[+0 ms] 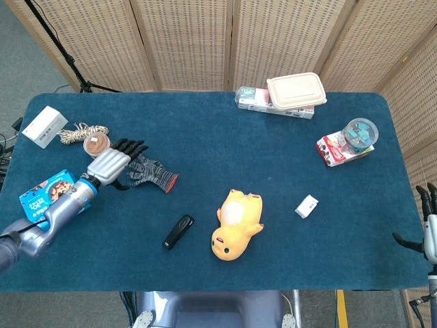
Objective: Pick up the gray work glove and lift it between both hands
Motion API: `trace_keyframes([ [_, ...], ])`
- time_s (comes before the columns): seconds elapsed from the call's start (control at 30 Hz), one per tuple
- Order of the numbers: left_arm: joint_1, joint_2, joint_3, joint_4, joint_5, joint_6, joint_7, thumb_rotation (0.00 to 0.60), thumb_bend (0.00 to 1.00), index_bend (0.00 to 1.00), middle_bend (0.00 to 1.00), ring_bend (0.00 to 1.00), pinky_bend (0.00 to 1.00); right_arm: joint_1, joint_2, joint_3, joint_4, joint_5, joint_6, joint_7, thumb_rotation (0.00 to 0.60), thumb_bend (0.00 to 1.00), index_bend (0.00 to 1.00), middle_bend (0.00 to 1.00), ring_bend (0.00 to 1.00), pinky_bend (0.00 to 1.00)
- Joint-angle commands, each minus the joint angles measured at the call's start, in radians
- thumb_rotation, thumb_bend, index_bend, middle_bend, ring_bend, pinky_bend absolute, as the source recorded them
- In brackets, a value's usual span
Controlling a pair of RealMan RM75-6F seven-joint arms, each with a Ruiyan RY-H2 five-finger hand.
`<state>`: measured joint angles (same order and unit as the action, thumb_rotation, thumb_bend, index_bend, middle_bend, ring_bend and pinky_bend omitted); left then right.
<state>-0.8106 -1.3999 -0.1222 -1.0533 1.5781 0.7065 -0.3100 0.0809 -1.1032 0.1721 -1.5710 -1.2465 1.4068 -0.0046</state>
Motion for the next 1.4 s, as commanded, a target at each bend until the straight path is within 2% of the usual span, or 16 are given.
trace_keyframes([
  [0.03, -0.069, -0.084, 0.021, 0.101, 0.004, -0.059, -0.068, 0.6, 0.0, 0.0, 0.0, 0.0, 0.0, -0.003, 0.003, 0.005, -0.003, 0.015, -0.003, -0.003, 0.6, 0.0, 0.0, 0.0, 0.0, 0.0],
  [0.37, -0.138, -0.21, 0.078, 0.259, 0.017, -0.105, -0.144, 0.6, 0.0, 0.0, 0.0, 0.0, 0.0, -0.001, 0.002, 0.009, 0.013, 0.047, -0.03, 0.003, 0.6, 0.0, 0.0, 0.0, 0.0, 0.0],
  [0.57, -0.152, -0.263, 0.09, 0.333, 0.004, -0.102, -0.161, 0.6, 0.0, 0.0, 0.0, 0.0, 0.0, 0.003, 0.001, 0.011, 0.023, 0.051, -0.041, 0.01, 0.6, 0.0, 0.0, 0.0, 0.0, 0.0],
  [0.63, -0.156, -0.276, 0.091, 0.354, -0.003, -0.103, -0.152, 0.6, 0.03, 0.01, 0.01, 0.0, 0.01, 0.004, 0.001, 0.011, 0.021, 0.051, -0.045, 0.016, 0.6, 0.0, 0.0, 0.0, 0.0, 0.0],
  [0.7, -0.156, -0.287, 0.092, 0.37, -0.006, -0.097, -0.14, 0.6, 0.11, 0.07, 0.07, 0.03, 0.06, 0.004, 0.002, 0.01, 0.018, 0.051, -0.05, 0.022, 0.6, 0.0, 0.0, 0.0, 0.0, 0.0],
  [0.8, -0.155, -0.302, 0.094, 0.39, -0.015, -0.087, -0.129, 0.6, 0.26, 0.27, 0.25, 0.18, 0.22, 0.005, 0.004, 0.009, 0.014, 0.051, -0.056, 0.026, 0.6, 0.0, 0.0, 0.0, 0.0, 0.0],
  [0.87, -0.155, -0.304, 0.097, 0.395, -0.018, -0.087, -0.127, 0.6, 0.31, 0.35, 0.33, 0.26, 0.3, 0.005, 0.005, 0.009, 0.011, 0.049, -0.056, 0.026, 0.6, 0.0, 0.0, 0.0, 0.0, 0.0],
  [0.93, -0.157, -0.304, 0.101, 0.396, -0.021, -0.09, -0.126, 0.6, 0.35, 0.39, 0.37, 0.31, 0.34, 0.005, 0.005, 0.008, 0.009, 0.048, -0.055, 0.025, 0.6, 0.0, 0.0, 0.0, 0.0, 0.0],
  [1.07, -0.154, -0.301, 0.104, 0.394, -0.027, -0.077, -0.128, 0.6, 0.4, 0.47, 0.45, 0.38, 0.39, 0.004, 0.007, 0.007, 0.005, 0.045, -0.051, 0.023, 0.6, 0.0, 0.0, 0.0, 0.0, 0.0],
  [1.2, -0.148, -0.3, 0.101, 0.396, -0.033, -0.048, -0.126, 0.6, 0.41, 0.54, 0.52, 0.44, 0.42, 0.004, 0.007, 0.006, 0.002, 0.044, -0.05, 0.022, 0.6, 0.0, 0.0, 0.0, 0.0, 0.0],
  [1.4, -0.14, -0.289, 0.099, 0.38, -0.036, -0.006, -0.138, 0.6, 0.41, 0.6, 0.56, 0.47, 0.43, 0.004, 0.005, 0.004, 0.003, 0.043, -0.051, 0.017, 0.6, 0.0, 0.0, 0.0, 0.0, 0.0],
])
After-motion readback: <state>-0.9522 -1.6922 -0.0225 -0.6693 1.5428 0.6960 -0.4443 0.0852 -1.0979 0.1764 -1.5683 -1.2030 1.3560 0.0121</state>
